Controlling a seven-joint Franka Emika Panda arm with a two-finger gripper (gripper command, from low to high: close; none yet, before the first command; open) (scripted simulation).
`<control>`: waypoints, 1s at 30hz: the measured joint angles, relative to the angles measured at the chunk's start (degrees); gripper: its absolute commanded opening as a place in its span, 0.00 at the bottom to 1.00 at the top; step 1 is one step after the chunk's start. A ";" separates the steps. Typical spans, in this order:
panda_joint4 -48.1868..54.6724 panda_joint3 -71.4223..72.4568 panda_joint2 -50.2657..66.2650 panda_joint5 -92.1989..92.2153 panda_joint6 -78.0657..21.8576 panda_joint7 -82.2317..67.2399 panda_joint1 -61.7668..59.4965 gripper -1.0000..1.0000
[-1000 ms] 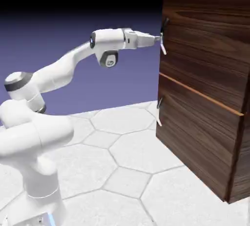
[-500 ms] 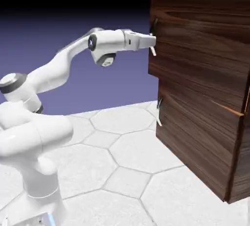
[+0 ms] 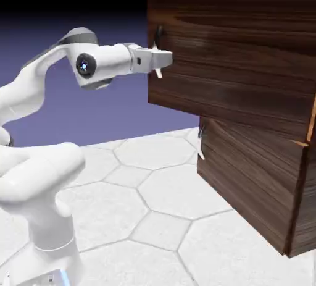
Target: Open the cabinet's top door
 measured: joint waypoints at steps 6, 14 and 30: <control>-7.09 -12.46 -0.24 -8.96 -9.94 -4.59 3.83 0.00; -10.73 -29.08 2.19 -22.48 -20.75 -9.68 4.46 0.00; -3.35 -62.31 21.81 -53.29 -41.61 -22.51 6.69 0.00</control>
